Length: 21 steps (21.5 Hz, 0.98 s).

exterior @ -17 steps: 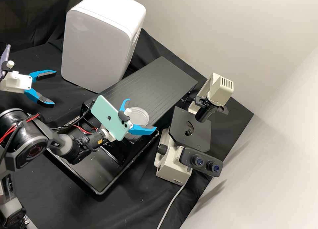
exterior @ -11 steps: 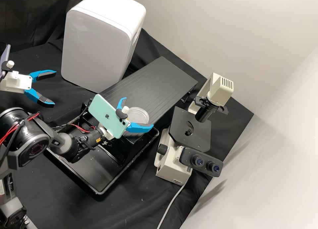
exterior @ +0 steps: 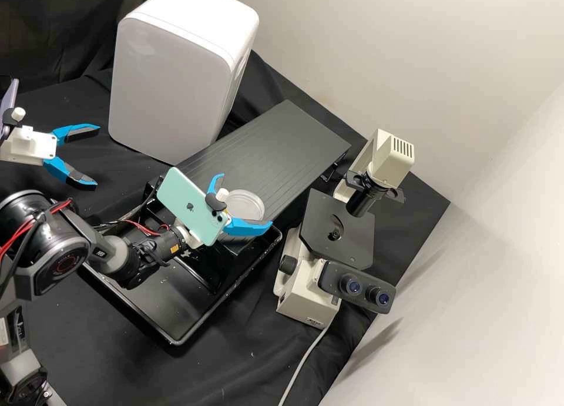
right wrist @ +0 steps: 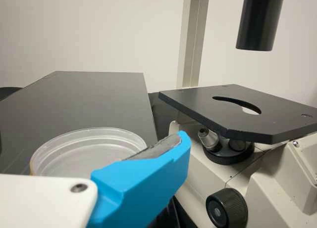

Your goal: Remove the lid from the petri dish

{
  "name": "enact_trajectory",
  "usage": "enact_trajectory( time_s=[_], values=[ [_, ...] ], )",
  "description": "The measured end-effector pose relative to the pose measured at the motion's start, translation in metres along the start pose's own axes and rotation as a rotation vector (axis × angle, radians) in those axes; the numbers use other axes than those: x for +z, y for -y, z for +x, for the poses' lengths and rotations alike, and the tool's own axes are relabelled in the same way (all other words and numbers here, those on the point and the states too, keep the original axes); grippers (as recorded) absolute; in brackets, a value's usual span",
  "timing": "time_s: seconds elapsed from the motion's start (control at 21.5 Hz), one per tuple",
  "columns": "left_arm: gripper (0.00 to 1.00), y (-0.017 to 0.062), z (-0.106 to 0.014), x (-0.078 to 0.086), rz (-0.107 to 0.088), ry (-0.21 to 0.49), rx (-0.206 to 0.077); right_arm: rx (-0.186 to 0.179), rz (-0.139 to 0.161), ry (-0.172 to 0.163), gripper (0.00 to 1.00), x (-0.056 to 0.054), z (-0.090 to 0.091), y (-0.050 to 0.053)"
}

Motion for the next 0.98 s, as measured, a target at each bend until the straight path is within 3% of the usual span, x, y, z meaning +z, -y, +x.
enact_trajectory(
  time_s=[0.05, 0.09, 0.98],
  values=[
    [1.00, 0.0000, 0.0000, 0.0000, 0.000, 0.000, 0.000, 0.000, 0.000, 0.000, 1.00, 0.0000, 0.0000, 0.0000],
    [1.00, 0.0000, 0.0000, 0.0000, 0.000, 0.000, 0.000, 0.000, 0.000, 0.000, 0.00, 0.0000, 0.0000, 0.0000],
    [1.00, -0.0029, 0.0023, -0.0021, 0.002, -0.006, 0.013, -0.010, -0.009, 0.010, 0.00, 0.0027, 0.0008, 0.0027]
  ],
)
